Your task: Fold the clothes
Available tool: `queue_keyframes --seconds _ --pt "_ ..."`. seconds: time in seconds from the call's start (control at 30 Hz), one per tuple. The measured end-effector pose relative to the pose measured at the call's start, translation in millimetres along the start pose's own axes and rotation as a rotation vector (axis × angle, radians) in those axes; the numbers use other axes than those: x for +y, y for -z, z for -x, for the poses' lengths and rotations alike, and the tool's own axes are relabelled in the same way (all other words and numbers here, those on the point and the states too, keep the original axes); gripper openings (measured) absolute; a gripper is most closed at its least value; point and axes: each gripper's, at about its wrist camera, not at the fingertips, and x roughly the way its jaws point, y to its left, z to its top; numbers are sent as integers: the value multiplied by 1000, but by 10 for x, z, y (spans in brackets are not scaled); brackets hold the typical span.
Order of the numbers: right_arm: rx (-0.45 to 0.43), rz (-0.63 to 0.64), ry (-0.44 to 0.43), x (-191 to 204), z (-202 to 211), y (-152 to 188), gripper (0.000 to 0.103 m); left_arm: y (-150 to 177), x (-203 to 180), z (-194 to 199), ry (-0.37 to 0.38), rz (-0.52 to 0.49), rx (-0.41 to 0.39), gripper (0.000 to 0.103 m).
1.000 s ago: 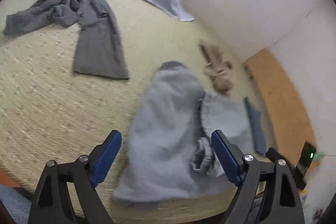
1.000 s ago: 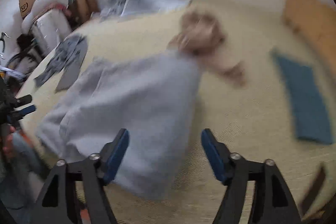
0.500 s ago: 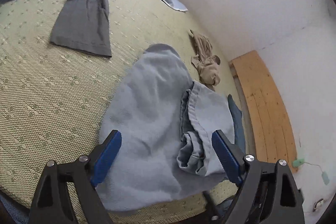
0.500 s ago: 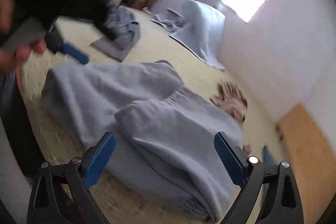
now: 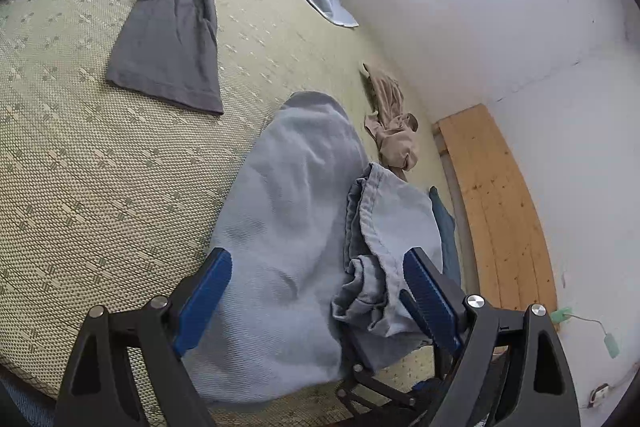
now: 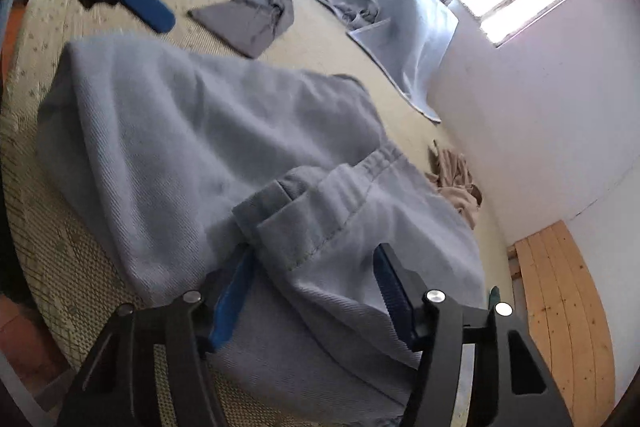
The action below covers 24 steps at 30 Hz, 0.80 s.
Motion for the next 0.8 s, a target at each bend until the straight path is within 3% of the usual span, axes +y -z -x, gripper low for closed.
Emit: queue_keyframes --seconds 0.13,0.2,0.23,0.27,0.33,0.5,0.6,0.67,0.8 --pt "5 20 9 54 -66 -11 59 10 -28 -2 1 -2 3 90" --pt "3 8 2 10 -81 -7 46 6 -46 -10 -2 -6 5 90" --pt "2 -19 -1 -66 -65 1 24 4 -55 -16 -4 -8 5 90" --pt "1 -47 -4 -141 -50 10 19 10 -77 -32 -7 -15 8 90" --pt "-23 -170 -37 -443 48 38 13 25 -129 -66 -15 -31 14 90" --pt "-120 -552 -45 -1442 444 312 12 62 -259 -153 -34 -71 30 90" --pt "-151 -770 -9 -2034 646 686 12 84 -336 -205 -45 -96 39 90" --pt "-148 -933 19 -2387 753 1082 12 150 -516 -264 -64 -173 47 90" --pt "-60 -1250 62 -2821 746 2091 12 293 -904 -386 -103 -342 62 90"
